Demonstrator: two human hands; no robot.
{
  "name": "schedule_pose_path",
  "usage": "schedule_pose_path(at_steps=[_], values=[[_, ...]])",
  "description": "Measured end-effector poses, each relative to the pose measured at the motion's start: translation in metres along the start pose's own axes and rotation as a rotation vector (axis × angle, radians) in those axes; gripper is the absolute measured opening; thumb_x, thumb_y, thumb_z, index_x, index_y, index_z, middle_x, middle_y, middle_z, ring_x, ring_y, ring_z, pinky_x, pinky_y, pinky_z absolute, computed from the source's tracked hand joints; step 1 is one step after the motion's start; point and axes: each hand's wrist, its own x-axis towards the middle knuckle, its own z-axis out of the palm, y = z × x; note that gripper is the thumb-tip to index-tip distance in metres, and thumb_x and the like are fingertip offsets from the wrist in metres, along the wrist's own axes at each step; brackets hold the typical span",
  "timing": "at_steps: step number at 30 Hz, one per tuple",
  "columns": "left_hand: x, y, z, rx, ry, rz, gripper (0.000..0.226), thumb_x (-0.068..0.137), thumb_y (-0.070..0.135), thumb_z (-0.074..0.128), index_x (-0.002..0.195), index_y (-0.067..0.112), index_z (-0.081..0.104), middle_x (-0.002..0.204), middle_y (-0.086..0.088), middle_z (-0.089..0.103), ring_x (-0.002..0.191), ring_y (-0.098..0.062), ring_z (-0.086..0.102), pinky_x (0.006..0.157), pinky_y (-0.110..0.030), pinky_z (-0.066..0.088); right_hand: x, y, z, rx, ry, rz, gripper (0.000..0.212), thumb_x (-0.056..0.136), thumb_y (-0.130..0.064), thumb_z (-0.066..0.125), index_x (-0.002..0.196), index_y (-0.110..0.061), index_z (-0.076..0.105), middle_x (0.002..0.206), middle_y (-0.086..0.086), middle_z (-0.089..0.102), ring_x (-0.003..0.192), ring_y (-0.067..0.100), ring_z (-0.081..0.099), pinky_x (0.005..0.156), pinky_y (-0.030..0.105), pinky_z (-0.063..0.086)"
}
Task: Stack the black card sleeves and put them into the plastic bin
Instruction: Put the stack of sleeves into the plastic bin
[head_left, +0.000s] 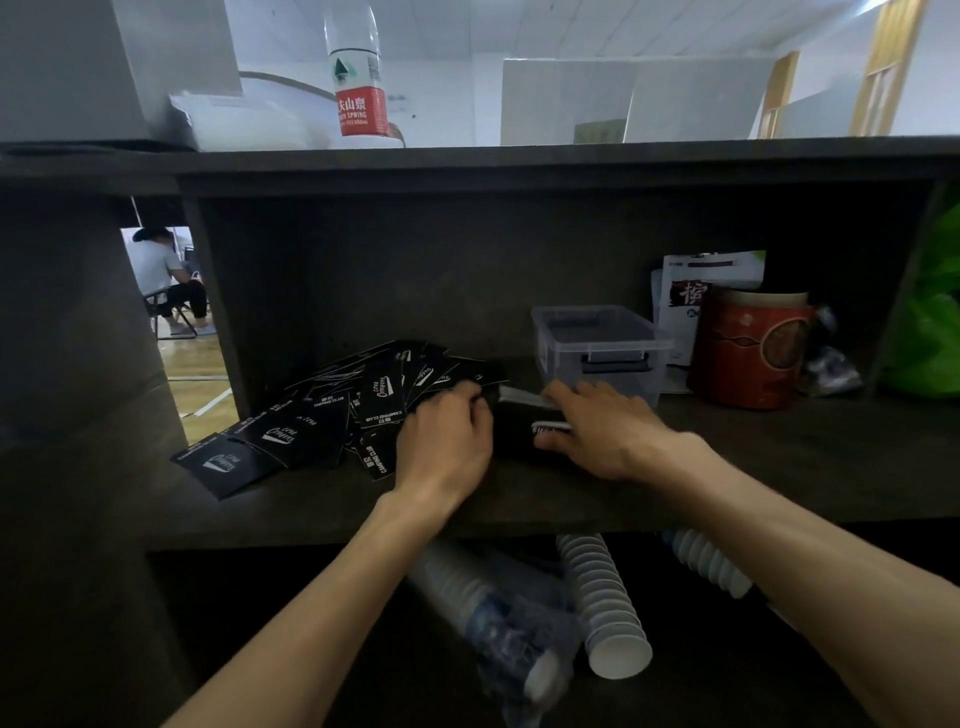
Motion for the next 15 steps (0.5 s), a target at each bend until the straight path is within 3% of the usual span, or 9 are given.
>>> schedule_pose_path(at_steps=[4,8,10,12,15], values=[[0.044,0.014,0.015,-0.076,-0.087,0.035,0.033,0.099,0.026,0.048,0.132,0.023,0.054,0.118,-0.001,0.063,0.100,-0.014,0.061,0.077,-0.029,0.049,0.005,0.003,0.014,-0.039,0.000,-0.010,0.072,0.088,-0.069,0.047,0.146,-0.035,0.024,0.142,0.005,0.044,0.129,0.028,0.041,0.094,0.048,0.042],[0.097,0.037,0.037,-0.144,-0.243,0.098,0.034,0.100,0.017,0.045,0.131,0.017,0.058,0.128,-0.009,0.060,0.116,-0.023,0.058,0.099,-0.039,0.047,0.012,0.010,0.015,-0.026,0.017,-0.040,0.070,0.088,-0.068,0.049,0.144,-0.033,0.026,0.135,0.006,0.048,0.123,0.027,0.046,0.089,0.045,0.042],[0.119,0.047,0.045,-0.169,-0.351,0.084,0.034,0.100,0.015,0.044,0.131,0.017,0.059,0.133,-0.008,0.059,0.122,-0.024,0.055,0.104,-0.033,0.043,0.015,0.017,0.016,-0.020,0.011,-0.045,0.067,0.088,-0.066,0.051,0.142,-0.033,0.027,0.133,0.006,0.050,0.120,0.026,0.048,0.089,0.044,0.042],[0.134,0.053,0.053,-0.157,-0.482,0.080,0.037,0.100,0.014,0.045,0.134,0.020,0.058,0.139,-0.006,0.055,0.125,-0.021,0.052,0.098,-0.023,0.039,0.016,0.030,0.014,-0.008,-0.003,-0.030,0.066,0.088,-0.065,0.052,0.140,-0.033,0.028,0.132,0.006,0.051,0.119,0.025,0.050,0.091,0.044,0.043],[0.143,0.058,0.063,-0.086,-0.643,0.106,0.037,0.099,0.015,0.048,0.134,0.024,0.057,0.140,-0.002,0.052,0.120,-0.016,0.050,0.091,-0.023,0.037,0.013,0.055,0.012,-0.020,-0.021,-0.003,0.064,0.087,-0.067,0.052,0.136,-0.034,0.029,0.131,0.005,0.052,0.117,0.024,0.052,0.092,0.042,0.045]])
